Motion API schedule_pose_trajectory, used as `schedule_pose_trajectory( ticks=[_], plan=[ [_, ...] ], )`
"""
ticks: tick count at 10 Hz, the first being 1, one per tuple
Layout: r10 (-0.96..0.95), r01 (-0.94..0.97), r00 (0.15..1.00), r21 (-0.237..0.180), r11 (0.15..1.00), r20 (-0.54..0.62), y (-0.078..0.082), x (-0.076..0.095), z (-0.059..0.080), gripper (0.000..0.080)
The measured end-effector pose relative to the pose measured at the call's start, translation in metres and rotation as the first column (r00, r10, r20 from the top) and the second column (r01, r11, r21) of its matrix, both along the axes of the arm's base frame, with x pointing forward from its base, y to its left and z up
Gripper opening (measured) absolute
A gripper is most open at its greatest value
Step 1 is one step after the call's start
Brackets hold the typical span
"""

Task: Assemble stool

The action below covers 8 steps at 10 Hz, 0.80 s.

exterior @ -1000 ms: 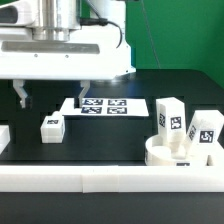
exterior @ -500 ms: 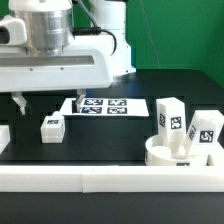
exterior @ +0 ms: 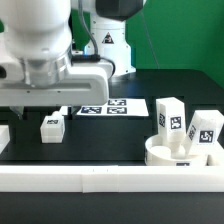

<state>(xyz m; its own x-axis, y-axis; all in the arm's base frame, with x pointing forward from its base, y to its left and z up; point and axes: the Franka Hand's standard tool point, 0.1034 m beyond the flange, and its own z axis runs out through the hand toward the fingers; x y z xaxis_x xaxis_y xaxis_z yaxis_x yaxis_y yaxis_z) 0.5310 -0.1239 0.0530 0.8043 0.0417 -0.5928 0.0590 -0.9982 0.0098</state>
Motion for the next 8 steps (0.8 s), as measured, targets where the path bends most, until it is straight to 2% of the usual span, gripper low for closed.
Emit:
schedule_pose_trajectory(
  ticks=[2, 4, 8],
  plan=[
    [0.005, -0.005, 1.0, -0.006, 1.0, 0.013, -0.002, 0.006, -0.005, 0.0649],
    [-0.002, 0.002, 1.0, -0.004, 1.0, -0.004, -0.005, -0.003, -0.016, 0.0649],
    [-0.013, 0.013, 0.998, -0.002, 1.0, -0.056, -0.001, -0.013, -0.02, 0.0649]
  ],
)
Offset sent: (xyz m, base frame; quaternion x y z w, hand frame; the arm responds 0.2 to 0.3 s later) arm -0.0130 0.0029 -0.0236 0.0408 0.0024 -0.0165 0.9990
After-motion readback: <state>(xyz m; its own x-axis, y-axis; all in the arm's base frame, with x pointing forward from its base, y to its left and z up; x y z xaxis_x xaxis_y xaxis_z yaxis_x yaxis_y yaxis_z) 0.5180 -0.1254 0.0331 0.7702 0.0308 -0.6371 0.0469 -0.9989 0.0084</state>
